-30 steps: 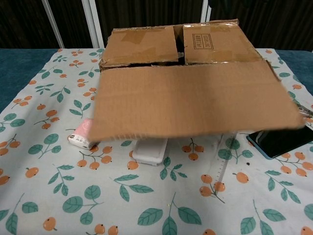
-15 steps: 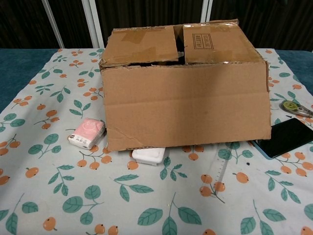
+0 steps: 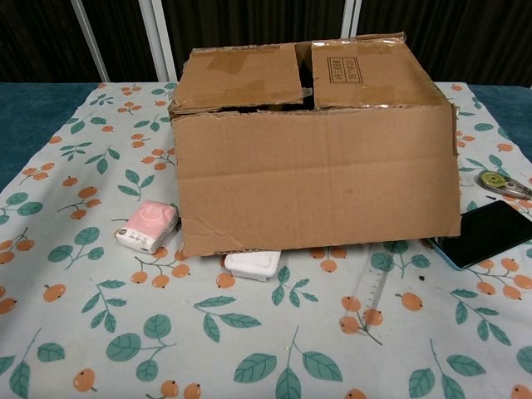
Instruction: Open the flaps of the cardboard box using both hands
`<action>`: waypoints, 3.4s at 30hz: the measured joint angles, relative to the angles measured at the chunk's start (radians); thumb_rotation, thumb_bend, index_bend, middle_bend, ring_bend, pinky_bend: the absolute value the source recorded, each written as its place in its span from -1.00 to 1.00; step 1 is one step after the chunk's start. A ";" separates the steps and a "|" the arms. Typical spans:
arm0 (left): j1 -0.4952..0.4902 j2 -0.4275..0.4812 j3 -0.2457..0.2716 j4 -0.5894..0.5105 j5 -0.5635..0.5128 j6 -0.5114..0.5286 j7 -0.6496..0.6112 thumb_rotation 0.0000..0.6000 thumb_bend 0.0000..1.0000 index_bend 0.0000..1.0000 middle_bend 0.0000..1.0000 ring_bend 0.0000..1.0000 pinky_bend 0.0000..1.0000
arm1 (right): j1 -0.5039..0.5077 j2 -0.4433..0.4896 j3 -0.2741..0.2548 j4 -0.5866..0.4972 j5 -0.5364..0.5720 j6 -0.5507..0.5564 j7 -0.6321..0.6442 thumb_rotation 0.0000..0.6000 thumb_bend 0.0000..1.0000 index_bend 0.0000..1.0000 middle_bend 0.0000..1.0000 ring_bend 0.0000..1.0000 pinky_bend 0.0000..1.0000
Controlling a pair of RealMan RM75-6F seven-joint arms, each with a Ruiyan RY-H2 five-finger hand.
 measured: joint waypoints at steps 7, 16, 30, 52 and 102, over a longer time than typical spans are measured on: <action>-0.001 0.000 0.002 -0.001 0.000 -0.005 0.007 1.00 -0.94 -1.00 -1.00 -1.00 -1.00 | -0.274 -0.159 -0.062 0.252 -0.202 0.271 0.101 1.00 -0.65 -1.00 -1.00 -1.00 -0.57; -0.006 -0.004 0.007 0.003 0.004 -0.014 0.018 1.00 -0.94 -1.00 -1.00 -1.00 -1.00 | -0.459 -0.304 -0.078 0.538 -0.313 0.380 0.213 1.00 -0.65 -1.00 -1.00 -1.00 -0.57; -0.125 0.154 -0.032 -0.180 0.025 -0.171 0.102 1.00 -0.23 -1.00 -1.00 -1.00 -0.90 | -0.539 -0.396 0.020 0.721 -0.387 0.336 0.368 1.00 -0.61 -1.00 -1.00 -1.00 -0.57; -0.853 0.302 -0.238 -0.195 -0.197 -0.936 0.303 1.00 0.28 -1.00 -0.85 -0.89 -0.57 | -0.581 -0.404 0.121 0.720 -0.391 0.231 0.419 1.00 -0.55 -1.00 -1.00 -1.00 -0.57; -1.426 -0.085 0.106 0.171 -0.530 -1.015 0.434 1.00 0.38 -0.64 -0.22 -0.41 -0.31 | -0.626 -0.396 0.213 0.697 -0.403 0.125 0.485 1.00 -0.42 -1.00 -1.00 -1.00 -0.57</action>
